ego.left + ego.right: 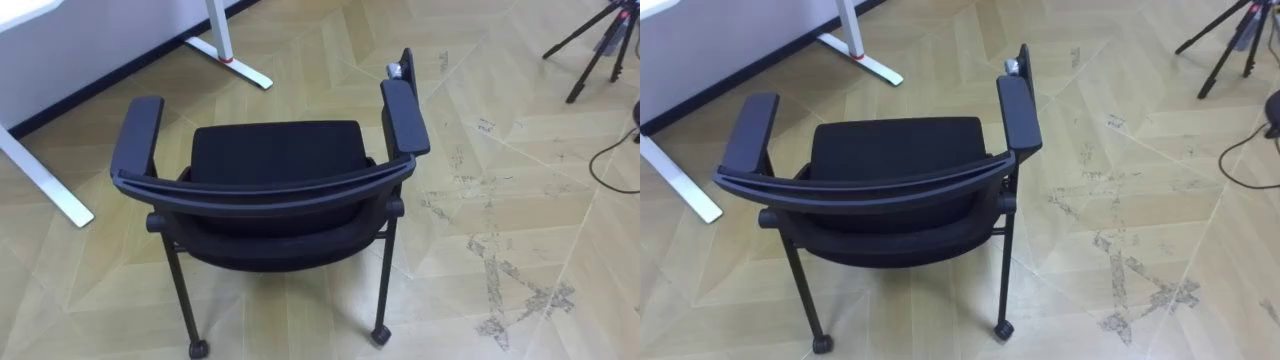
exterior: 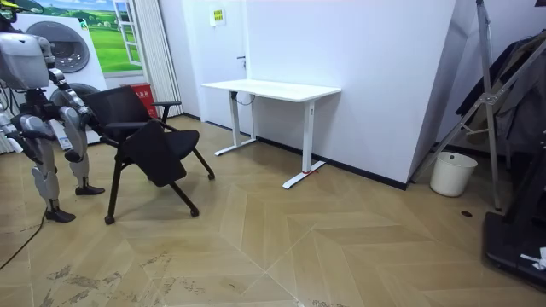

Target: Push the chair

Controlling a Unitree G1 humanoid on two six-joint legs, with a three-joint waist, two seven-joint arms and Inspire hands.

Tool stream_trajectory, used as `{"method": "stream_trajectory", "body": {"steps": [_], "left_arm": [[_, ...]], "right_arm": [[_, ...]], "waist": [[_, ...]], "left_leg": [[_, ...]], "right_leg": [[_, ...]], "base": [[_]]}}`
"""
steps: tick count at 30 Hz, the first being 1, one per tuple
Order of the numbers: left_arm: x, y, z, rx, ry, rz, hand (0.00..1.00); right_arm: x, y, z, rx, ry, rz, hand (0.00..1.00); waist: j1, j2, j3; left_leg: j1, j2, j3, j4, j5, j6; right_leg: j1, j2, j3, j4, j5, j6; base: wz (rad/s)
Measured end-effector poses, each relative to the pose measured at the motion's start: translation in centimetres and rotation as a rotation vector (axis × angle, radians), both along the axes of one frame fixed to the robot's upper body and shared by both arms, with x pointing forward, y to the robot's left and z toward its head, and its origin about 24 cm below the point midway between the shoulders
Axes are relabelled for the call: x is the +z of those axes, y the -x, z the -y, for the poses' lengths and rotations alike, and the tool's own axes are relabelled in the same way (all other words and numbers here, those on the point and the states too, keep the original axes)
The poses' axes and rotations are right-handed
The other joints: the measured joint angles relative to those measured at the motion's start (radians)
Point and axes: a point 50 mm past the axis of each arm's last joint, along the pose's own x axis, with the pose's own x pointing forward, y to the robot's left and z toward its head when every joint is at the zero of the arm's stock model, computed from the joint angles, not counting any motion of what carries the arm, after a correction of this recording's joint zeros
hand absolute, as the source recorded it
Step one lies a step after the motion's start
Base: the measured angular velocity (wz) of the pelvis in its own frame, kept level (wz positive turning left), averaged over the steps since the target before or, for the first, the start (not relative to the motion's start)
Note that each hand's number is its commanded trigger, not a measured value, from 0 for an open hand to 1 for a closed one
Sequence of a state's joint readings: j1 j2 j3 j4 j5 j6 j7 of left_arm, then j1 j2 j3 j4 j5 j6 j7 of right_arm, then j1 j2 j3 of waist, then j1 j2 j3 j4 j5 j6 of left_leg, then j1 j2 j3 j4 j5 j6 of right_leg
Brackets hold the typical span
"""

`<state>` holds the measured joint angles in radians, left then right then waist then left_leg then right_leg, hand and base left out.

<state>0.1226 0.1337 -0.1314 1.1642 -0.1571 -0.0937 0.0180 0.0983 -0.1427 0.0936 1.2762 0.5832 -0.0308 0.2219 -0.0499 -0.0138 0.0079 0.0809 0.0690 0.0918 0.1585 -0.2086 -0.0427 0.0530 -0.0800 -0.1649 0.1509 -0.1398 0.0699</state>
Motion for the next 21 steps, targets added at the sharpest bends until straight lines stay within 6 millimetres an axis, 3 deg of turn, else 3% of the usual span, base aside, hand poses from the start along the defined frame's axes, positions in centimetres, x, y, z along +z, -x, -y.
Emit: {"method": "stream_trajectory", "body": {"steps": [8, 21], "left_arm": [[0.07, -0.19, -0.22, -0.023, -0.012, 0.003, 0.00], [0.09, -0.36, -0.32, -0.017, -0.021, 0.003, 0.00]], "right_arm": [[0.03, -0.28, 0.15, 0.055, 0.019, -0.005, 0.00], [0.00, 0.23, 0.57, 0.013, 0.063, -0.036, 0.00]], "waist": [[0.000, -0.002, 0.0024], [-0.003, -0.002, -0.0011]], "left_leg": [[-0.001, 0.000, -0.001, -0.001, 0.000, 0.000], [-0.002, 0.000, 0.005, 0.001, 0.000, 0.000]], "right_leg": [[0.002, 0.000, 0.001, 0.000, -0.002, 0.001], [0.000, 0.001, 0.000, 0.000, -0.002, 0.000]], "base": [[0.00], [0.00]]}}
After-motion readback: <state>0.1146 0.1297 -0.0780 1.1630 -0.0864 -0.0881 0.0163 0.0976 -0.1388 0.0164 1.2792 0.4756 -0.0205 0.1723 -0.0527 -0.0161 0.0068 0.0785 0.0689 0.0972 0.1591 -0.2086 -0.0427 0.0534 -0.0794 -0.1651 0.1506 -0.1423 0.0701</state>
